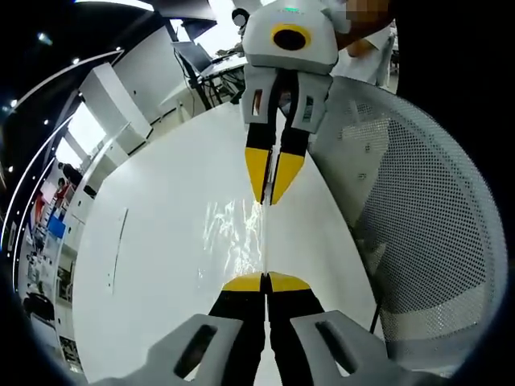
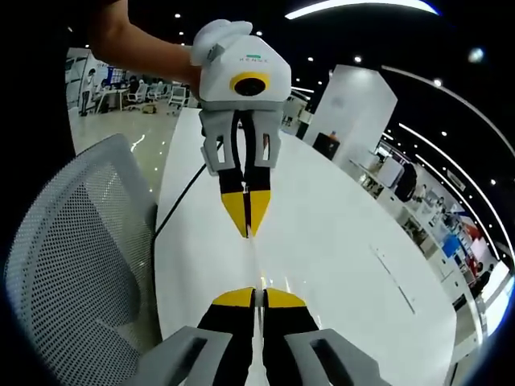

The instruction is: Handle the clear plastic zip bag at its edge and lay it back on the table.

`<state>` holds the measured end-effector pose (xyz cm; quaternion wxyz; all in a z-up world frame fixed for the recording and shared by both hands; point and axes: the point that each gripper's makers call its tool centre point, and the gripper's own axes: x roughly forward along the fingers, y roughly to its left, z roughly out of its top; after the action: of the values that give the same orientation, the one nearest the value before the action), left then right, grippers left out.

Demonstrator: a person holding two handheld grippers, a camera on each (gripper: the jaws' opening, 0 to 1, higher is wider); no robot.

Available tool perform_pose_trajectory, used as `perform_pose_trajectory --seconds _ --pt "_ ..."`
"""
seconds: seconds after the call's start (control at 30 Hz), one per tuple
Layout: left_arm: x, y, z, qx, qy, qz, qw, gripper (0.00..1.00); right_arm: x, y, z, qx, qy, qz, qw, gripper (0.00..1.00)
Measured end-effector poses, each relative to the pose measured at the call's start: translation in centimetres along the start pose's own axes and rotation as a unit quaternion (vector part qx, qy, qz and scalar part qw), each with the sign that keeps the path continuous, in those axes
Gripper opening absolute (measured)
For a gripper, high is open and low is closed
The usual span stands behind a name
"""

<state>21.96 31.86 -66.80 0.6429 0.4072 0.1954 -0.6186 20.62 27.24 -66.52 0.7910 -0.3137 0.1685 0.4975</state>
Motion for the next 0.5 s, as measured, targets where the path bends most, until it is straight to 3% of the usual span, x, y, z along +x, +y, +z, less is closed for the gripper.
perform_pose_trajectory --seconds 0.5 --pt "-0.06 -0.02 -0.46 -0.004 0.002 0.002 1.0000 0.00 -0.30 0.17 -0.17 0.001 0.000 0.001 1.0000 0.00"
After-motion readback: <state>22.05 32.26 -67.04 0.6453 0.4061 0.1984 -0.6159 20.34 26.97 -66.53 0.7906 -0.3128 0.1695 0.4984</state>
